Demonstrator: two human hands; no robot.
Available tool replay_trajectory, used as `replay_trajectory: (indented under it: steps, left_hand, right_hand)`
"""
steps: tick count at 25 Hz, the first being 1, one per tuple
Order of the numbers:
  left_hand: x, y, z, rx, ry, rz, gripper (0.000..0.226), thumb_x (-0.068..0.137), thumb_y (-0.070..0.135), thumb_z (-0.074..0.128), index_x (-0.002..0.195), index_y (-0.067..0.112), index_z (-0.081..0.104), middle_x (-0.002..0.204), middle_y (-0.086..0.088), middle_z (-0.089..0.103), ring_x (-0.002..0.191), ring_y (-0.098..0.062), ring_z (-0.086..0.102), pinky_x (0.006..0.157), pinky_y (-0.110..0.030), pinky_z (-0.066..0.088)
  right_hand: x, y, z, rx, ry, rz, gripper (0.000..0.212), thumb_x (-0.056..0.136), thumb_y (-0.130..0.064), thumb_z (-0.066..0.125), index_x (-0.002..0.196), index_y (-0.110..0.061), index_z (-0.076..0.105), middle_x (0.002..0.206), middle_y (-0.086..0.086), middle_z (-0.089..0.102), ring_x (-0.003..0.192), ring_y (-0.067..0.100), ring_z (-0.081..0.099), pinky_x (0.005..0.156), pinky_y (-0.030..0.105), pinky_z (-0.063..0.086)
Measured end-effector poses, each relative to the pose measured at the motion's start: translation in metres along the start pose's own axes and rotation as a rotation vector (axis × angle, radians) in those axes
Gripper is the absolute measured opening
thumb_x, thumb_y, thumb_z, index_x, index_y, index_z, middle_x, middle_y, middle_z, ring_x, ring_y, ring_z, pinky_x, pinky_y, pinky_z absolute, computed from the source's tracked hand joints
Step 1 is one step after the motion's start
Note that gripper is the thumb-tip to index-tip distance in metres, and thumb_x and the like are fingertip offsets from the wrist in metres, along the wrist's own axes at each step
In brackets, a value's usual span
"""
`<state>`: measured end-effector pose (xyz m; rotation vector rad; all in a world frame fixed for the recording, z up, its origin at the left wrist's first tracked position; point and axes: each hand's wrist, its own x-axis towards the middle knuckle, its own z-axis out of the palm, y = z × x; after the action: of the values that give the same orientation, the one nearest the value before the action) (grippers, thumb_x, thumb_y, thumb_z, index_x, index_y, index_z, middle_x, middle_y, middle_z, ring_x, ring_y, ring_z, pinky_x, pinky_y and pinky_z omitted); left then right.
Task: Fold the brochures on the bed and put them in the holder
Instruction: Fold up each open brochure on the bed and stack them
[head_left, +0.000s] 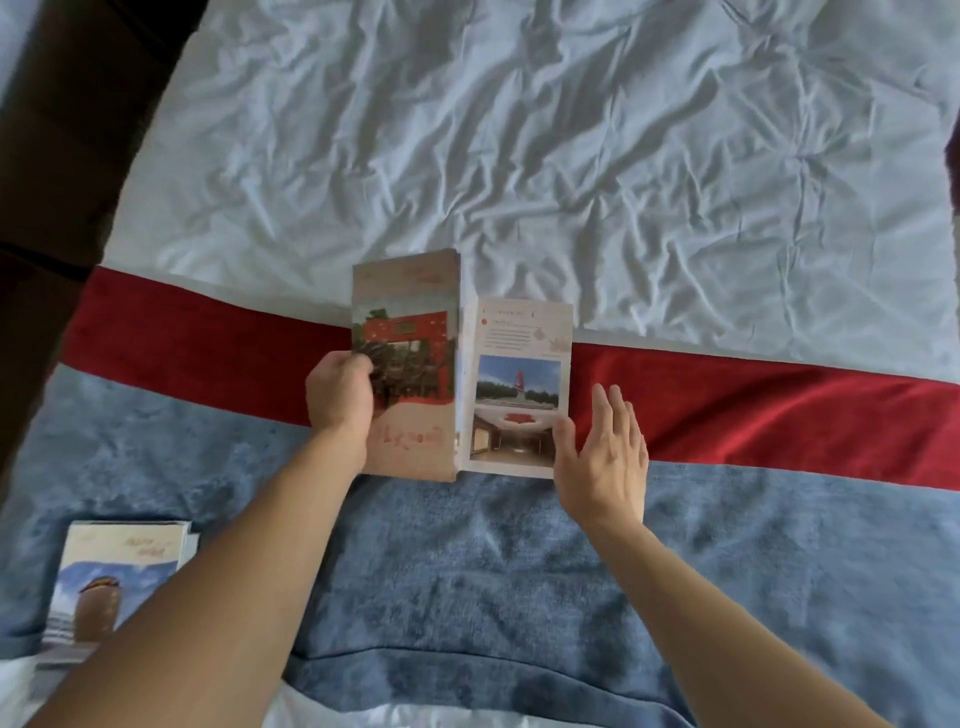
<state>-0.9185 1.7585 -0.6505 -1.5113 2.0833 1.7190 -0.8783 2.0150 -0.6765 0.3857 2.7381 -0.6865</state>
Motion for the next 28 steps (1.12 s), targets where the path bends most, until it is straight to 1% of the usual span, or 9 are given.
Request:
replay_trajectory:
  steps: [3,5,8,12,14,17,21,24,28]
  left_hand:
    - [-0.015,-0.008,0.028,0.206,-0.139,0.115,0.008,0.087,0.024,0.06,0.08,0.021,0.062,0.079,0.005,0.067,0.073,-0.013,0.061,0.057,-0.029,0.039]
    - [-0.023,-0.017,0.048,0.365,-0.215,0.185,0.008,0.088,0.028,0.063,0.082,0.022,0.063,0.086,0.006,0.068,0.079,-0.013,0.063,0.061,-0.03,0.041]
    - [-0.032,-0.028,0.073,0.49,-0.222,0.251,0.009,0.09,0.027,0.064,0.096,0.022,0.061,0.106,0.004,0.059,0.093,-0.018,0.06,0.073,-0.031,0.043]
    - [-0.037,-0.038,0.084,0.596,-0.258,0.355,0.058,0.087,0.022,0.067,0.14,0.02,0.044,0.127,-0.005,0.051,0.115,-0.024,0.055,0.093,-0.038,0.048]
    - [-0.037,-0.043,0.082,0.675,-0.267,0.494,0.073,0.087,0.019,0.068,0.15,0.021,0.032,0.13,-0.009,0.051,0.116,-0.027,0.054,0.093,-0.042,0.05]
    - [-0.036,-0.048,0.079,0.835,-0.268,0.729,0.077,0.084,0.015,0.069,0.151,0.023,0.034,0.118,-0.011,0.055,0.103,-0.03,0.057,0.079,-0.043,0.052]
    - [-0.033,-0.047,0.07,0.923,-0.264,0.855,0.07,0.08,0.013,0.072,0.145,0.02,0.045,0.107,-0.01,0.052,0.094,-0.029,0.055,0.073,-0.042,0.051]
    - [-0.036,-0.048,0.055,0.99,-0.241,0.98,0.068,0.079,0.014,0.074,0.142,0.017,0.048,0.101,-0.008,0.051,0.088,-0.026,0.053,0.069,-0.038,0.047]
    - [-0.041,-0.054,0.021,1.012,-0.221,1.056,0.066,0.079,0.015,0.075,0.14,0.015,0.05,0.101,-0.008,0.051,0.086,-0.025,0.052,0.071,-0.038,0.045]
  right_hand:
    - [-0.002,0.007,-0.002,0.114,-0.001,0.075,0.064,0.099,-0.054,0.03,0.157,-0.026,0.026,0.163,-0.001,0.029,0.147,0.019,0.029,0.117,0.041,0.027]
    - [-0.002,0.011,-0.006,0.166,-0.018,0.084,0.07,0.095,-0.059,0.027,0.157,-0.027,0.027,0.159,-0.001,0.037,0.143,0.019,0.035,0.114,0.04,0.03]
    - [-0.003,0.012,-0.008,0.206,-0.019,0.015,0.078,0.089,-0.07,0.033,0.155,-0.027,0.03,0.156,-0.005,0.041,0.137,0.017,0.044,0.106,0.04,0.042]
    - [0.0,0.009,-0.003,0.129,-0.05,-0.07,0.073,0.093,-0.051,0.057,0.156,-0.028,0.027,0.156,-0.01,0.037,0.133,0.015,0.046,0.09,0.042,0.053]
    - [0.006,0.007,0.0,0.127,-0.076,-0.125,0.073,0.093,-0.035,0.062,0.156,-0.026,0.027,0.159,-0.007,0.033,0.137,0.018,0.042,0.094,0.043,0.053]
    - [0.018,0.001,0.004,0.189,-0.114,-0.185,0.075,0.09,-0.014,0.064,0.156,-0.022,0.029,0.16,0.003,0.029,0.137,0.023,0.043,0.105,0.043,0.047]
    - [0.021,-0.011,0.007,0.159,-0.088,-0.204,0.072,0.085,-0.007,0.06,0.151,-0.023,0.038,0.155,0.004,0.032,0.119,0.027,0.055,0.088,0.036,0.05]
    - [0.008,-0.017,0.008,0.144,-0.083,-0.195,0.067,0.084,-0.012,0.064,0.147,-0.023,0.043,0.148,0.002,0.035,0.104,0.027,0.061,0.078,0.035,0.053]
    - [-0.023,-0.036,0.013,0.108,-0.105,-0.217,0.065,0.084,-0.013,0.067,0.144,-0.02,0.044,0.151,0.003,0.027,0.102,0.026,0.063,0.073,0.026,0.049]
